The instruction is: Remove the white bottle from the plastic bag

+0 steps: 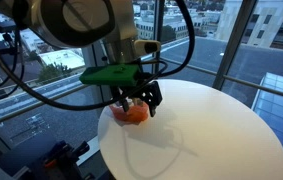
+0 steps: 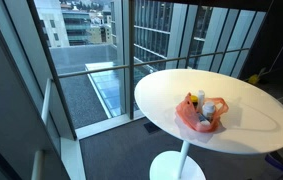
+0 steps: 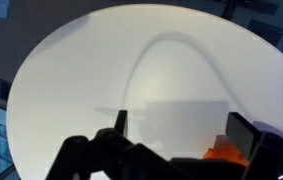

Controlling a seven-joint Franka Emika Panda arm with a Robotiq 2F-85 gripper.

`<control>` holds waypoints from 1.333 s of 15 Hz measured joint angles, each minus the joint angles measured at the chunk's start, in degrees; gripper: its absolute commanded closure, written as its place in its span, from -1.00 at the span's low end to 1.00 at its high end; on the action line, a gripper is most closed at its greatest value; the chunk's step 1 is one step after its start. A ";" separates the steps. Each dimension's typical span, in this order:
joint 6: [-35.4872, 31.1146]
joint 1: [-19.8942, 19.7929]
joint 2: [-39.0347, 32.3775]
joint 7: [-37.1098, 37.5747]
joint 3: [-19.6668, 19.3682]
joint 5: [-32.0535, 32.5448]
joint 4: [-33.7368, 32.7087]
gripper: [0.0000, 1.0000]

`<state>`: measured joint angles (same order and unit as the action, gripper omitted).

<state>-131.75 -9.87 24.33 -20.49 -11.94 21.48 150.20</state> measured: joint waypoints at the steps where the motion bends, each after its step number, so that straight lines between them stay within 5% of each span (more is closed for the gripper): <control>1: 0.00 0.00 0.00 0.00 0.00 0.00 0.00 -1.00; 12: -0.45 1.63 -1.70 1.84 2.32 -0.22 -2.43 -1.00; 20: -4.27 5.56 -12.59 4.46 5.46 -4.32 -12.55 -1.00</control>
<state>-136.02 -4.31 11.74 -16.04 -6.47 17.17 137.64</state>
